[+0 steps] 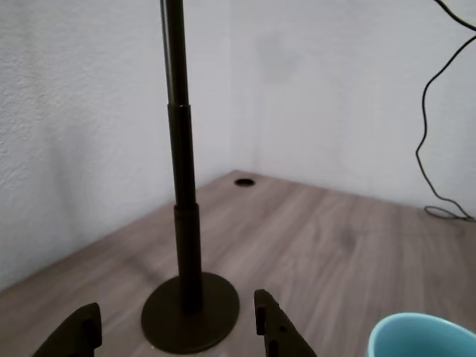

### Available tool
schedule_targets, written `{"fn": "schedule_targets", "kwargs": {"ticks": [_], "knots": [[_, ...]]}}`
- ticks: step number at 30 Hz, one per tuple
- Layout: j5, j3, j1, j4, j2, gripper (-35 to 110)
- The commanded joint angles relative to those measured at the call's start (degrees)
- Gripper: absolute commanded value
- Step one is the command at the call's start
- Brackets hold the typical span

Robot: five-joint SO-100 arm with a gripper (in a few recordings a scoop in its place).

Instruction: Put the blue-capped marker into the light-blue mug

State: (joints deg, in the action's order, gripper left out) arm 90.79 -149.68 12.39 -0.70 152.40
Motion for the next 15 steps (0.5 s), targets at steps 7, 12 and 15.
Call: {"fn": "schedule_targets", "kwargs": {"ticks": [7,12,15], "knots": [[-0.4,-1.5,-3.2,-4.7,-6.9,32],[-0.2,-7.0,-4.7,-9.7,-8.0,32],[-0.4,-8.3,-5.6,-9.8,-8.3,32]]}}
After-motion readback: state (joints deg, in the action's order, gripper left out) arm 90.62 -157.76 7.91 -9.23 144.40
